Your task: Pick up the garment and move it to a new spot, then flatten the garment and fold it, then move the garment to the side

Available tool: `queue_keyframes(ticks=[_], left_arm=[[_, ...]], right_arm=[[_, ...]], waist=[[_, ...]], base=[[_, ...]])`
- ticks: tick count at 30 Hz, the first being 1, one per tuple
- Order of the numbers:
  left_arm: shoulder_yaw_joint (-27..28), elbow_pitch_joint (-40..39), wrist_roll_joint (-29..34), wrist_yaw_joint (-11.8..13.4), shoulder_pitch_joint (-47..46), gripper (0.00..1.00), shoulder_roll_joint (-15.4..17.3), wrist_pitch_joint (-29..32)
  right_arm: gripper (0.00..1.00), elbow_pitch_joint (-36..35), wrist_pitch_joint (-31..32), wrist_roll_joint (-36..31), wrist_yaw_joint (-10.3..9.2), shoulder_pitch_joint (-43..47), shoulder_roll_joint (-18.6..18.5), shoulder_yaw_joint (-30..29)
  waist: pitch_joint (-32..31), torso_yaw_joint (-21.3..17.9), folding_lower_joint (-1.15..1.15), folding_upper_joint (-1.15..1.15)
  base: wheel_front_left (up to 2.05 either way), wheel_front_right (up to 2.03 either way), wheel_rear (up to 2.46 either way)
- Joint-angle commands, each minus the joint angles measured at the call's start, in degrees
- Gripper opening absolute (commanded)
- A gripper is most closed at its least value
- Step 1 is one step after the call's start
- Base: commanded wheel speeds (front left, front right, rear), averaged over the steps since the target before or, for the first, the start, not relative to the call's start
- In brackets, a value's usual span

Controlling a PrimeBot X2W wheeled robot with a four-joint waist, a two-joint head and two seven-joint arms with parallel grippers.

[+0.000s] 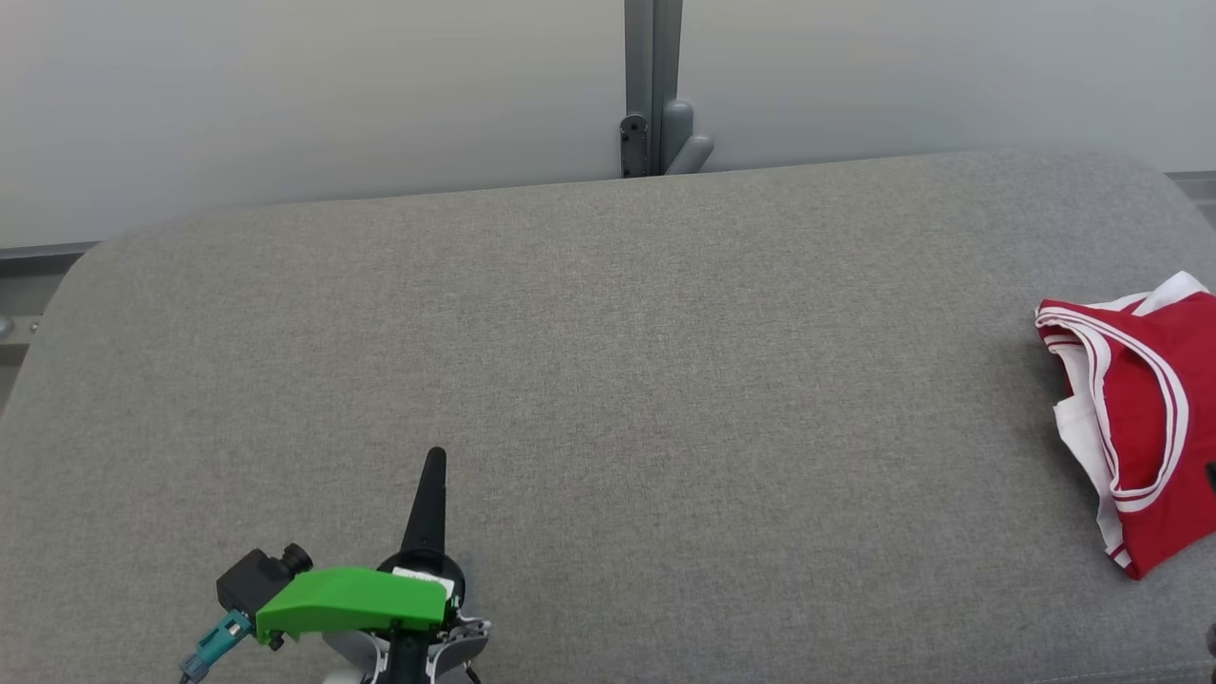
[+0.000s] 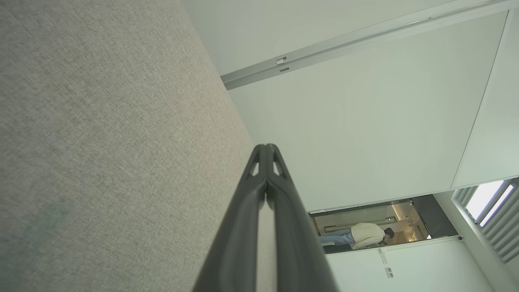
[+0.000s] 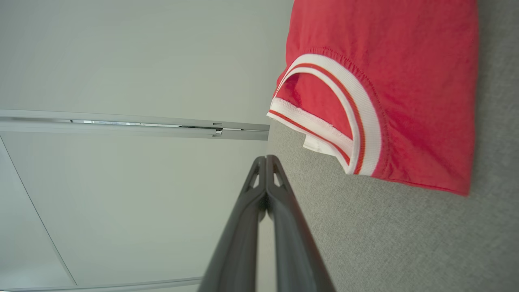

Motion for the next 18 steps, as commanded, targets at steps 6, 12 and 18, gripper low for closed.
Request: queue_keyframes(ticks=[6,12,18], left_arm=[[-0.2,0.6,-3.5,-1.1,-1.8,0.00,-0.5,-0.5],[-0.4,1.1,-5.3,-1.6,-2.2,0.00,-1.0,-0.7],[-0.6,1.6,-7.7,-2.2,-2.8,0.00,-1.4,-1.0]], right_arm=[[0.00,0.7,1.9,3.5,0.03,-1.6,-0.2,-1.8],[0.00,1.3,3.1,5.4,0.03,-2.0,-0.2,-2.9],[0.00,1.9,4.5,7.8,0.03,-2.5,-0.1,-4.1]], waist=[[0.3,0.0,0.00,0.00],[0.4,-0.1,0.00,0.00],[0.7,-0.1,0.00,0.00]], base=[[0.00,0.00,0.00],[0.00,0.00,0.00],[0.00,0.00,0.00]])
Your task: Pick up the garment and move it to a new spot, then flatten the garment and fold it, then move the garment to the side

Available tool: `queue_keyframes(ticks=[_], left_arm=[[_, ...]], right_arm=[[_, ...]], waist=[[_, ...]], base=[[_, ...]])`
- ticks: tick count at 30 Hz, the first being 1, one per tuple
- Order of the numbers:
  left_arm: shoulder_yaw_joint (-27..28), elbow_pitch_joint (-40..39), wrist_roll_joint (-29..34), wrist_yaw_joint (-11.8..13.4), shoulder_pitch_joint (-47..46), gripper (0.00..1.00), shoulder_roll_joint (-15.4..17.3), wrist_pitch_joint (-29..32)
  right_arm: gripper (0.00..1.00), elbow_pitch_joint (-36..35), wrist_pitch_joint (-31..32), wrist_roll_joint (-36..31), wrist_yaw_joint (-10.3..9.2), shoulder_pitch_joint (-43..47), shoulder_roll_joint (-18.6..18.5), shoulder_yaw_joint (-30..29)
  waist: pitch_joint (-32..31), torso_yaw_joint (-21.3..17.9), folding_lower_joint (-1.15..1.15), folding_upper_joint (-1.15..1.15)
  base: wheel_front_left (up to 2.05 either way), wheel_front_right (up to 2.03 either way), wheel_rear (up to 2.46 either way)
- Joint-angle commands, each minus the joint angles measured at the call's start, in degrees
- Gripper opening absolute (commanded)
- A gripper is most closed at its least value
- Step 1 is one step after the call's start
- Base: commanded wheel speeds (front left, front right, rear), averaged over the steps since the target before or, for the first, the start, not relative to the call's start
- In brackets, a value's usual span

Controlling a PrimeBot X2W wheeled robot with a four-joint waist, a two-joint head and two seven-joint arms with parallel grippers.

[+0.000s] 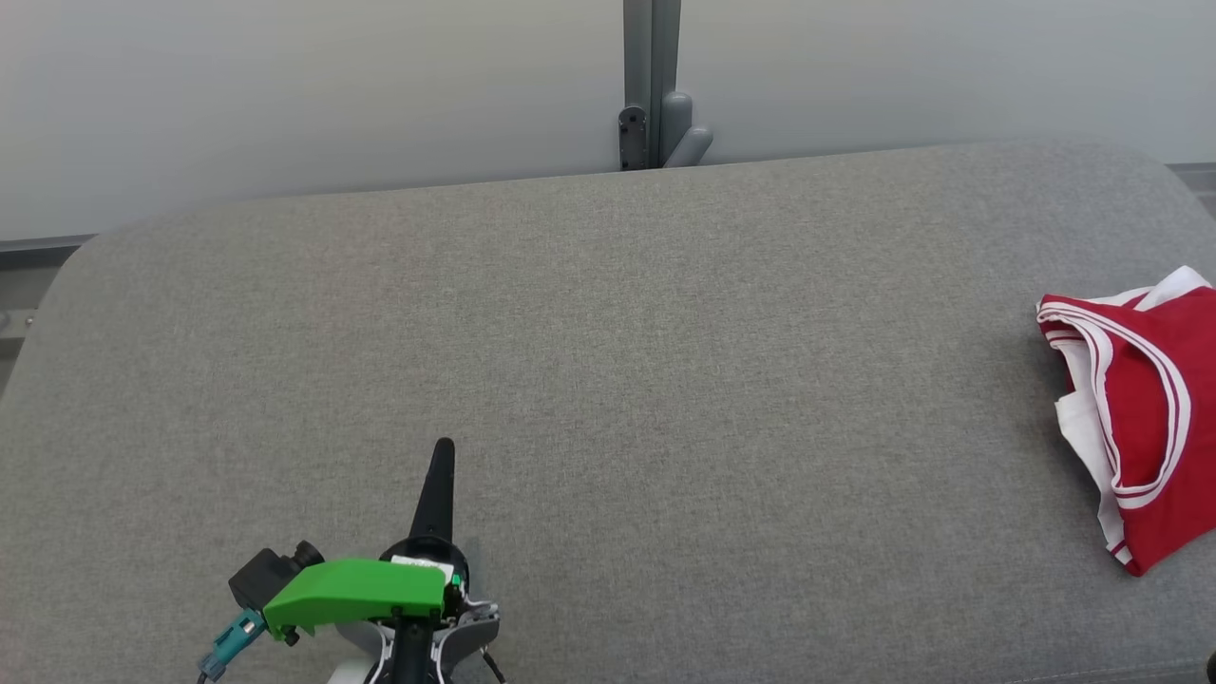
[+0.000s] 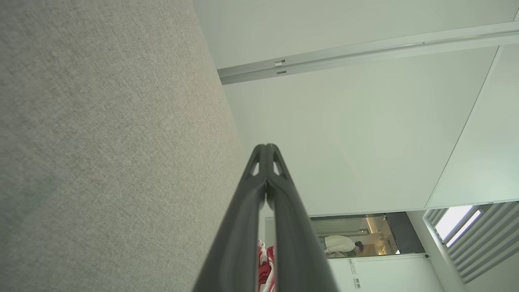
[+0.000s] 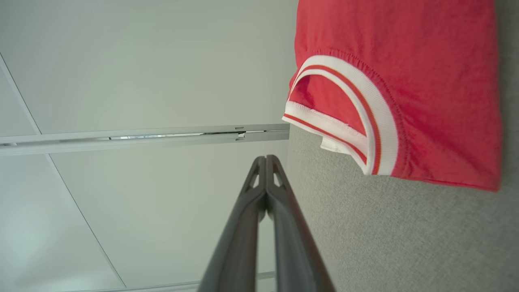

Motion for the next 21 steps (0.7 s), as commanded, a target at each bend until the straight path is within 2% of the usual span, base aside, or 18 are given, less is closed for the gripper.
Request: queue_keyframes(ticks=[1,12,21], left_arm=[[-0.1,0.1,-0.9,-0.5,-1.3,0.00,-0.1,-0.3],[-0.4,1.2,-5.1,-1.5,-2.1,0.00,-0.9,-0.7],[-0.4,1.1,-4.9,-1.4,-2.1,0.00,-0.9,-0.7]], right_arm=[[0.00,0.2,0.6,1.1,0.02,-1.0,-0.1,-0.5],[0.00,1.4,3.1,5.2,0.02,-1.8,-0.1,-2.7],[0.00,1.3,3.0,5.0,0.02,-1.8,0.0,-2.6]], waist=[[0.0,0.0,0.00,0.00],[0.5,-0.1,0.00,0.00],[0.5,-0.1,0.00,0.00]], base=[[0.00,0.00,0.00],[0.00,0.00,0.00],[0.00,0.00,0.00]])
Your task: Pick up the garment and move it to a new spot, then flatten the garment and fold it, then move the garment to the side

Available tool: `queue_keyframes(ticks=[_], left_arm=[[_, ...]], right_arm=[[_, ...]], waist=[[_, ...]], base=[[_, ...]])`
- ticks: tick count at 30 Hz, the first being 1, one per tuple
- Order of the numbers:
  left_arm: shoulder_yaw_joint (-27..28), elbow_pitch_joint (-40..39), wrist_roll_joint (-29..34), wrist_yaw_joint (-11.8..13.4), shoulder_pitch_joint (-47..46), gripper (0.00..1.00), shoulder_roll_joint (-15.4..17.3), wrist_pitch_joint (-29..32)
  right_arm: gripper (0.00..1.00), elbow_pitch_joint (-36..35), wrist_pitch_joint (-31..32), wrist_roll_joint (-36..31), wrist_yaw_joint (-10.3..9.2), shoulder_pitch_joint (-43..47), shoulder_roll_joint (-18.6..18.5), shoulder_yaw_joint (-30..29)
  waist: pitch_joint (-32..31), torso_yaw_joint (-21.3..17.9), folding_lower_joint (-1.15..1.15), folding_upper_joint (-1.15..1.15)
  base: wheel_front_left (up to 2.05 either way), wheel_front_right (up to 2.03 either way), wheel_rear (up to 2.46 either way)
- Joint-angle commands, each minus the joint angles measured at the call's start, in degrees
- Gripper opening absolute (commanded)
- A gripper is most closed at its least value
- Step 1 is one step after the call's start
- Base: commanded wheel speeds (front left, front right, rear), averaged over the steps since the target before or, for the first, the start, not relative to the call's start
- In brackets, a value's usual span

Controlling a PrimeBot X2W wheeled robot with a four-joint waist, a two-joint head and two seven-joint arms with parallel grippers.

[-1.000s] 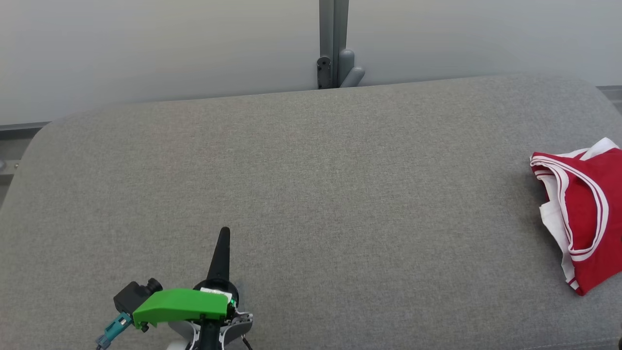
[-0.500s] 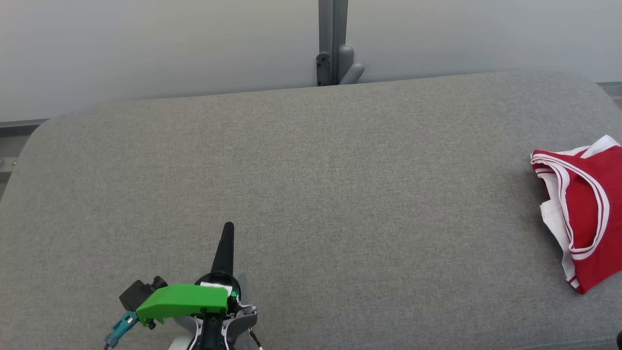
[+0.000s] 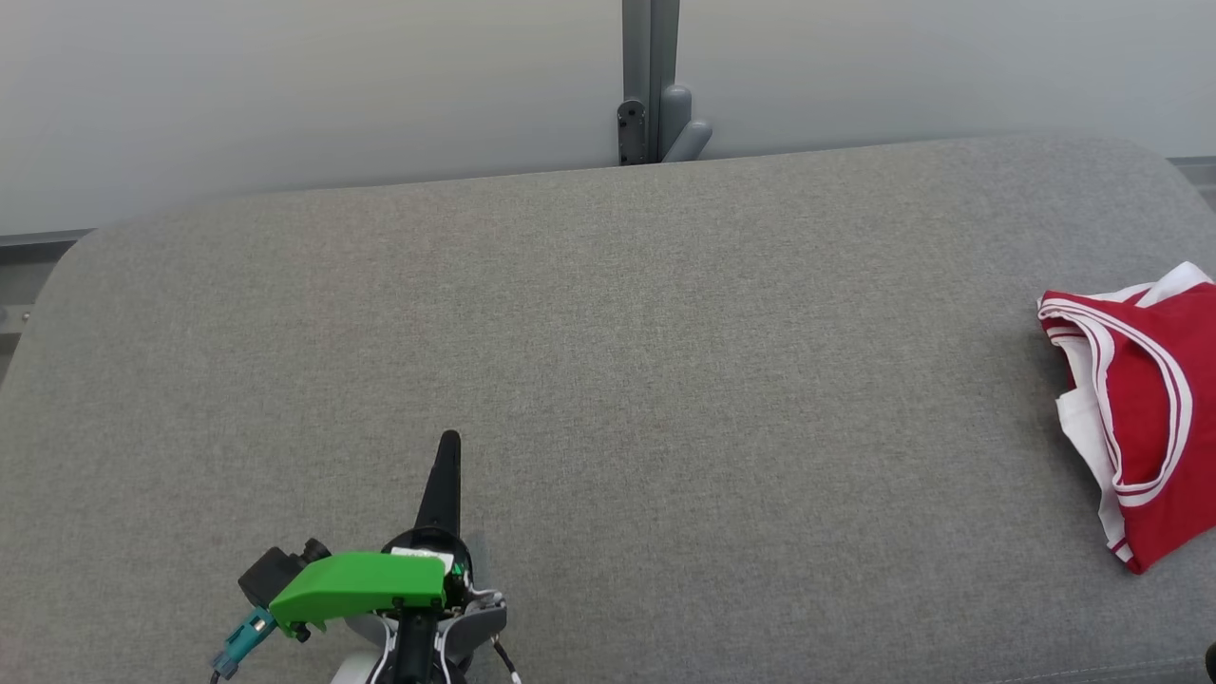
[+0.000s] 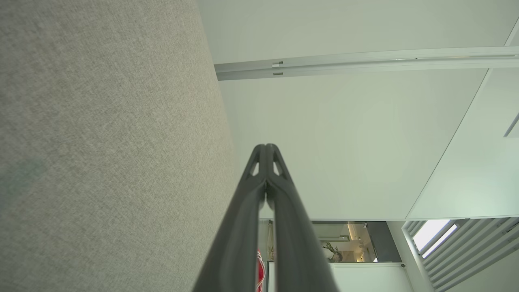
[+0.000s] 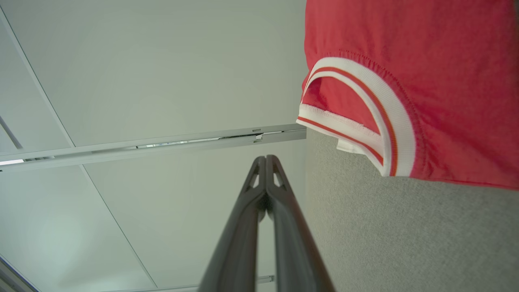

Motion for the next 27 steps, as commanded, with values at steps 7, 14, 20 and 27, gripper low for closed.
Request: queue_keyframes(ticks=[7,14,20,27], left_arm=[[0.0,0.1,-0.1,-0.1,-0.9,0.00,0.0,-0.2],[0.0,0.1,-0.1,-0.1,-0.9,0.00,0.0,-0.2],[0.0,0.1,-0.1,-0.1,-0.9,0.00,0.0,-0.2],[0.0,0.1,-0.1,-0.1,-0.9,0.00,0.0,-0.2]], right_arm=[[0.00,0.1,0.1,0.1,0.02,-0.7,0.0,-0.1],[0.00,0.1,0.1,0.1,0.02,-0.7,0.0,-0.1],[0.00,0.1,0.1,0.1,0.02,-0.7,0.0,-0.1],[0.00,0.1,0.1,0.1,0.02,-0.7,0.0,-0.1]], waist=[[0.0,0.0,0.00,0.00],[0.0,0.0,0.00,0.00],[0.0,0.0,0.00,0.00],[0.0,0.0,0.00,0.00]], base=[[0.00,0.00,0.00],[0.00,0.00,0.00],[0.00,0.00,0.00],[0.00,0.00,0.00]])
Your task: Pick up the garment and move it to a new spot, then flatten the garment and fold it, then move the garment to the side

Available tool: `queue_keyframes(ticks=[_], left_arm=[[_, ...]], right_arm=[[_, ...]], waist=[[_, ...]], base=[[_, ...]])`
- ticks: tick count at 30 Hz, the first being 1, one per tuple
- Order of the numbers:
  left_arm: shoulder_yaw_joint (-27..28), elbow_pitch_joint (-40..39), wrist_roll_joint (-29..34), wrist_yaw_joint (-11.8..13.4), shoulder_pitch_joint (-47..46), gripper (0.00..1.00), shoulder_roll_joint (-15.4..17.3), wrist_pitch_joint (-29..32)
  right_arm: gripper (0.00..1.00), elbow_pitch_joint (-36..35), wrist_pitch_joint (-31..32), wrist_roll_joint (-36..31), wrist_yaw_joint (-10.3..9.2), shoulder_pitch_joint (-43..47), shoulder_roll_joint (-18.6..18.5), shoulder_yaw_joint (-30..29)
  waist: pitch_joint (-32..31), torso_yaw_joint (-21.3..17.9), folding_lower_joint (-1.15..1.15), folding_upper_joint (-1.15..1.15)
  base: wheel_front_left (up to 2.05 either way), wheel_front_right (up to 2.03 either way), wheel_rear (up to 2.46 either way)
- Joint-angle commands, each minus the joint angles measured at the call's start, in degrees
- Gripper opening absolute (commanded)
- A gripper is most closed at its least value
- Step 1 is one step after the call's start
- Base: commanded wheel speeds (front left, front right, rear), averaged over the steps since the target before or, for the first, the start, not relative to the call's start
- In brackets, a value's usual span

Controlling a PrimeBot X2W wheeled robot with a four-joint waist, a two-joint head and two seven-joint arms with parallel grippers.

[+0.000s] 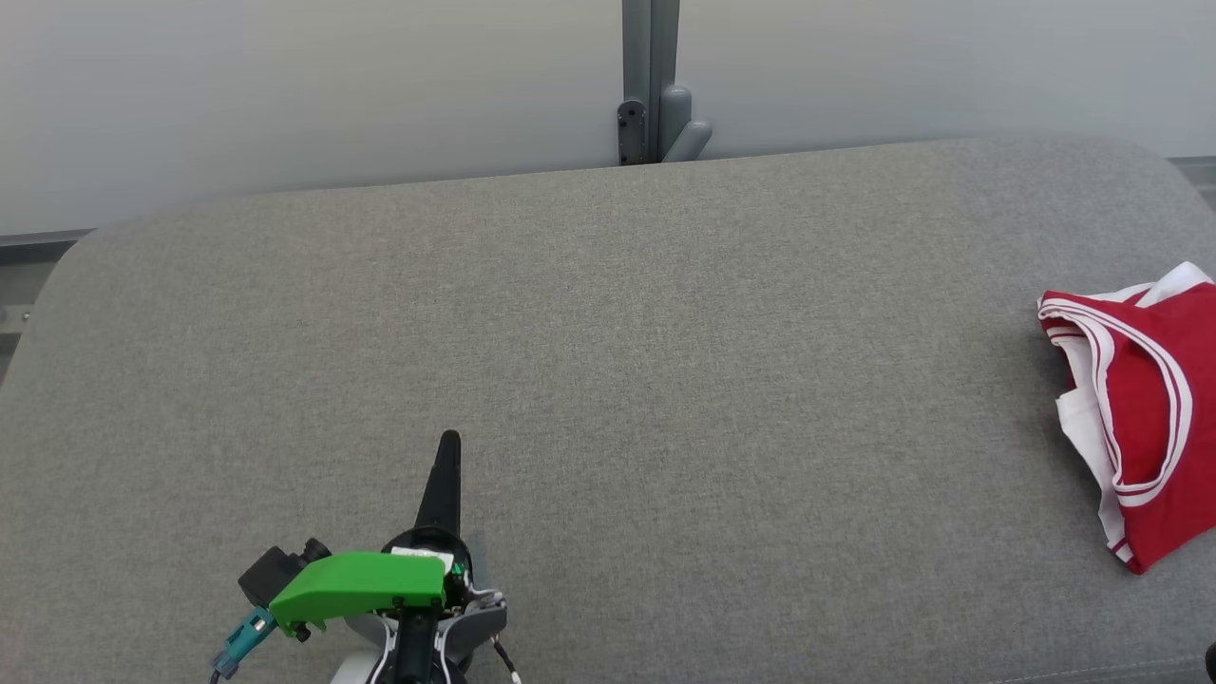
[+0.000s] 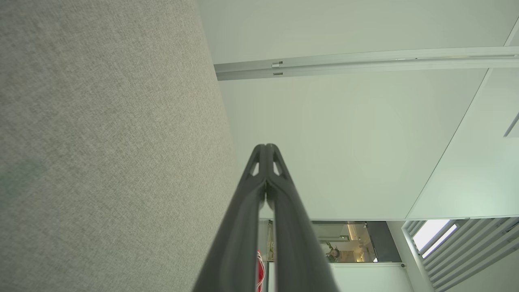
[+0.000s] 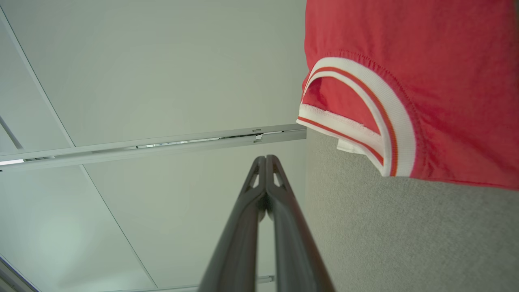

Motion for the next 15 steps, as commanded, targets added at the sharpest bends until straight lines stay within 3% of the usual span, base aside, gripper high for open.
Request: queue_keyframes(ticks=[1,15], left_arm=[[0.0,0.1,0.0,-0.1,-0.9,0.00,0.0,-0.2],[0.0,0.1,0.0,-0.1,-0.9,0.00,0.0,-0.2]], right_arm=[[0.00,0.1,0.1,0.1,0.02,-0.7,-0.1,-0.1],[0.00,0.1,0.1,0.1,0.02,-0.7,0.0,-0.1]], waist=[[0.0,0.0,0.00,0.00],[0.0,0.0,0.00,0.00]], base=[[0.00,0.00,0.00],[0.00,0.00,0.00]])
